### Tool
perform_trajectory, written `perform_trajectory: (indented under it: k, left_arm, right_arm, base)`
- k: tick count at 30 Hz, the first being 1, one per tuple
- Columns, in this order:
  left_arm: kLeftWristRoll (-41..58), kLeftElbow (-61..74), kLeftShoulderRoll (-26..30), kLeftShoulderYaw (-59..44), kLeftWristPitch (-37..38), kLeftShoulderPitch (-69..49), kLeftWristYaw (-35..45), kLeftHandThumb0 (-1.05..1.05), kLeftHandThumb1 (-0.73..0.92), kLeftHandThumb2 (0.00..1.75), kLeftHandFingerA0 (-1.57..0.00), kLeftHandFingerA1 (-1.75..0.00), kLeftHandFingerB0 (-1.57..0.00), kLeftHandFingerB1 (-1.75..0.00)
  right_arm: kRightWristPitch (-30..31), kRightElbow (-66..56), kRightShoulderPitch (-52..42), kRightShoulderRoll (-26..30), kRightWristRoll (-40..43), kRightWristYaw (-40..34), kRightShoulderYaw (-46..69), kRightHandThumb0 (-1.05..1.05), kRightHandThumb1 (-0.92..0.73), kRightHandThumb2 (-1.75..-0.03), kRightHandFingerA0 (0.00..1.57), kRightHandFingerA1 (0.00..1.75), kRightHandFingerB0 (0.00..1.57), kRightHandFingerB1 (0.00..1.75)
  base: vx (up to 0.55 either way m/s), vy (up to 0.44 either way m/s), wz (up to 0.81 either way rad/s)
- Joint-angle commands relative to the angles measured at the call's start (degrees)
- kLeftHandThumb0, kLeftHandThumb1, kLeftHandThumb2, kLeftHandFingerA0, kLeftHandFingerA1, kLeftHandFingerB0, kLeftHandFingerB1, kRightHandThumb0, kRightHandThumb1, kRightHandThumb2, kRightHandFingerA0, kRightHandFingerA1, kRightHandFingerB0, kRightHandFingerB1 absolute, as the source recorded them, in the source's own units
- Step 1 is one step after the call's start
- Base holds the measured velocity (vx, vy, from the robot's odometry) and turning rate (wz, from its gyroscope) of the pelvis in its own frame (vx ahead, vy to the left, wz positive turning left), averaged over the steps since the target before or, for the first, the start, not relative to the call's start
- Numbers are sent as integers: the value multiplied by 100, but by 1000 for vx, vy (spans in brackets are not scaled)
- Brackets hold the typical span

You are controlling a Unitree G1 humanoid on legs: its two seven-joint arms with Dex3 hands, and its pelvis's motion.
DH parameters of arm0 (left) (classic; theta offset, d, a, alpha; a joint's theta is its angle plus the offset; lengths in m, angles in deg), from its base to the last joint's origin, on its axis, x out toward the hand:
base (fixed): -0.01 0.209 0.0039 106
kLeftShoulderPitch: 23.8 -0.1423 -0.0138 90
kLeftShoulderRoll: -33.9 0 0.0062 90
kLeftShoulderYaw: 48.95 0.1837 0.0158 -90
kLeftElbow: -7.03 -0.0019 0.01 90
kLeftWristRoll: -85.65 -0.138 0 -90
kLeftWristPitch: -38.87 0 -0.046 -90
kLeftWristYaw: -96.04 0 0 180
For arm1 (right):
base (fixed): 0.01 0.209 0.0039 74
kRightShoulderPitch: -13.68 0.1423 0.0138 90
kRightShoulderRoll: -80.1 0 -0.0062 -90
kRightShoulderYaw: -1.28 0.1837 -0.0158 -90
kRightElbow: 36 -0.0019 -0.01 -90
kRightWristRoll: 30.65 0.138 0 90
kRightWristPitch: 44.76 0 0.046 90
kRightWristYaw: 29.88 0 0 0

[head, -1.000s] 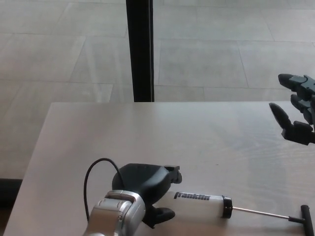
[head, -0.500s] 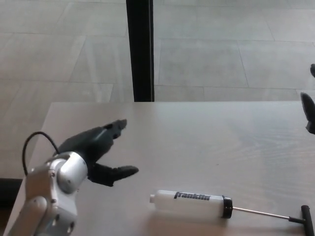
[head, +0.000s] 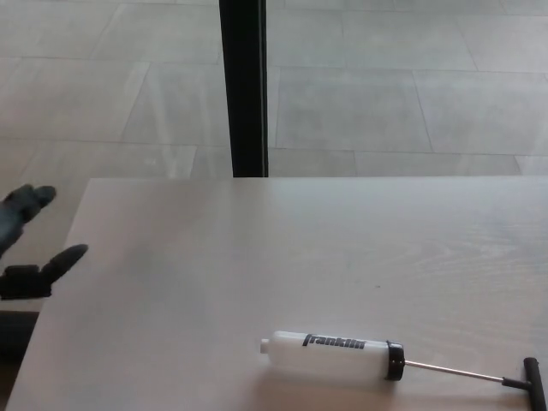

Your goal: The robot uses its left hand to lift the air pump kept on the middle of the desk and use the right hand to pull out the handle

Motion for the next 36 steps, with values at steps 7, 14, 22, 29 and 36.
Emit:
perform_trajectory:
  k: [7, 14, 22, 29, 36]
  left_arm:
    - [2685, -3750, 200, -5102, 1002, -2818, -3048, -69, 73, 62, -50, -104, -50, -65]
    - [2749, -4521, 161, -4997, -4, -3048, -2454, -62, 84, 65, -33, -62, -30, -51]
    - [2827, -3152, -739, -5169, -379, -2933, -2033, -52, 81, 62, -32, -57, -32, -43]
    - [3092, -4286, -501, -5571, 516, -3040, -2527, -47, 76, 61, -32, -70, -24, -46]
    - [3306, -4887, -259, -5335, 757, -3107, -2474, -38, 63, 102, -38, -68, -25, -58]
  right_arm:
    - [-1638, 3291, -2240, 797, 2422, -1005, 4509, -77, -58, -95, 22, 59, 12, 43]
    - [-1599, 3889, -1961, 442, 3006, -1464, 5092, -73, -67, -100, 34, 64, 7, 41]
    - [-1696, 4207, -1559, -51, 2874, -1701, 5098, -66, -84, -65, 44, 71, 17, 40]
    - [-1678, 4477, -1494, -412, 2813, -1767, 5180, -67, -86, -65, 49, 71, 18, 40]
    - [-1815, 4714, -1041, -691, 2772, -1583, 4915, -66, -87, -66, 55, 75, 19, 35]
  base:
    - [0, 0, 0]
    - [0, 0, 0]
    - [0, 0, 0]
    - [0, 0, 0]
    - [0, 0, 0]
